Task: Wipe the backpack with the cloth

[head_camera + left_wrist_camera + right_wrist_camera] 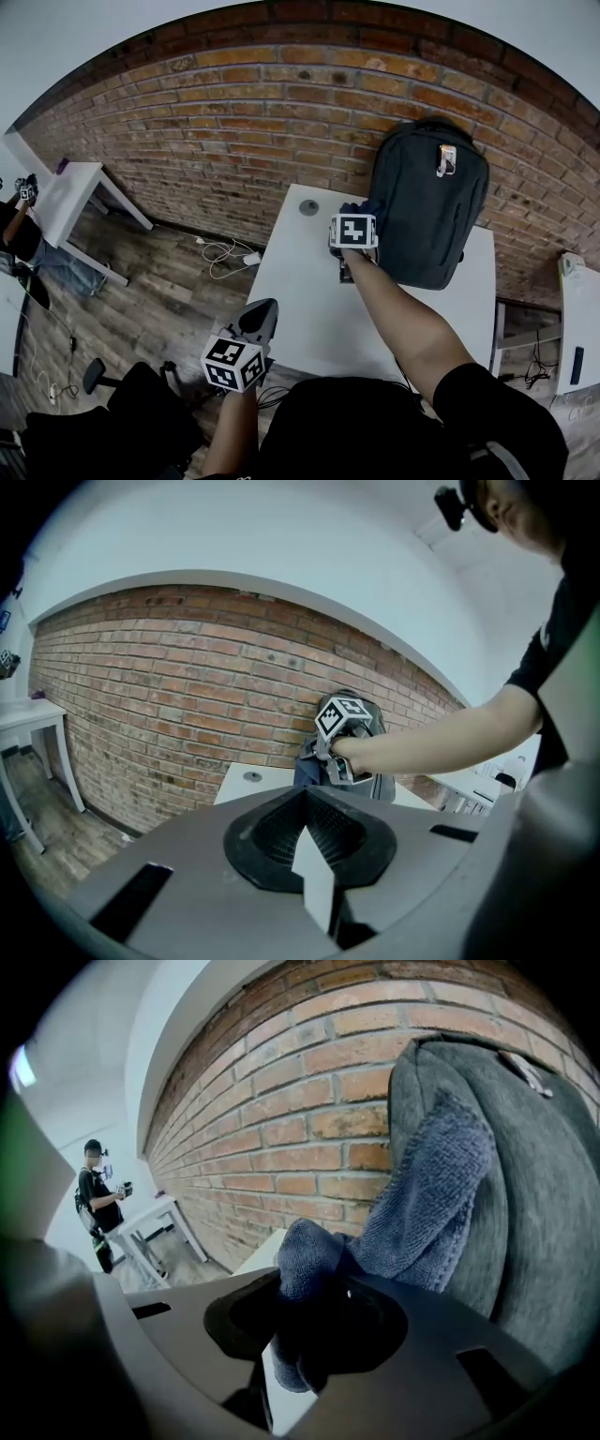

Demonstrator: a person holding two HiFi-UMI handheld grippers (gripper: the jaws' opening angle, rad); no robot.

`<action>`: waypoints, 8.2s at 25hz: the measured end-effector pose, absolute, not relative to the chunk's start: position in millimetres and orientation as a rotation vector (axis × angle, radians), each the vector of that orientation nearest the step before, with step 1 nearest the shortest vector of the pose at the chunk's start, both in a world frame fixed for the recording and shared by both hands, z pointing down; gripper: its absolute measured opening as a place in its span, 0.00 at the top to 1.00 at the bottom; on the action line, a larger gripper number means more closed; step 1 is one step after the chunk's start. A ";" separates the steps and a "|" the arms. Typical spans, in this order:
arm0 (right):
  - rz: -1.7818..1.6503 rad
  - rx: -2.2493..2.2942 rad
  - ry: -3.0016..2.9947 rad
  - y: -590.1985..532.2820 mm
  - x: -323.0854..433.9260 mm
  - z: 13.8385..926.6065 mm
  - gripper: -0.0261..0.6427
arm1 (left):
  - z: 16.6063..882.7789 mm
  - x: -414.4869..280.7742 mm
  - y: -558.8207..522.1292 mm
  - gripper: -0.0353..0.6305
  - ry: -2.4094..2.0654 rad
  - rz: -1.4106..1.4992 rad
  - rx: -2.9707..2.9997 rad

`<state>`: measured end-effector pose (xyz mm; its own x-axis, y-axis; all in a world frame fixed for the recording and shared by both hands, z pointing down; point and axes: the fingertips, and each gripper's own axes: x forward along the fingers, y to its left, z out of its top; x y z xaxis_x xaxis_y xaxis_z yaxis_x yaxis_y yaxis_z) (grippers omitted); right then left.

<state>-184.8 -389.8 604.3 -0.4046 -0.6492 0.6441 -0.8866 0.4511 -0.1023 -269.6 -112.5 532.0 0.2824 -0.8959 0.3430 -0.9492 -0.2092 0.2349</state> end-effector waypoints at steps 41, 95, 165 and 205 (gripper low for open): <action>0.538 1.723 -2.036 -294.0 156.9 641.1 0.80 | 526.8 -174.0 -161.8 0.96 -1.321 0.260 2.418; 0.279 2.009 -2.462 -87.3 230.0 448.8 0.79 | 498.6 -113.4 -106.0 0.96 -1.309 0.237 2.499; 0.079 1.820 -2.491 470.2 92.5 438.1 0.79 | 520.7 -190.0 458.6 0.96 -1.244 0.243 2.499; 0.034 1.803 -2.485 515.8 211.1 441.0 0.80 | 507.9 -84.0 512.4 0.96 -1.300 0.311 2.466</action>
<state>211.1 515.8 441.0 -0.3084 -0.9486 0.0708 -0.9502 0.3107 0.0240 -84.0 512.4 507.9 0.5585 -0.7557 0.3422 -0.8287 -0.5263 0.1903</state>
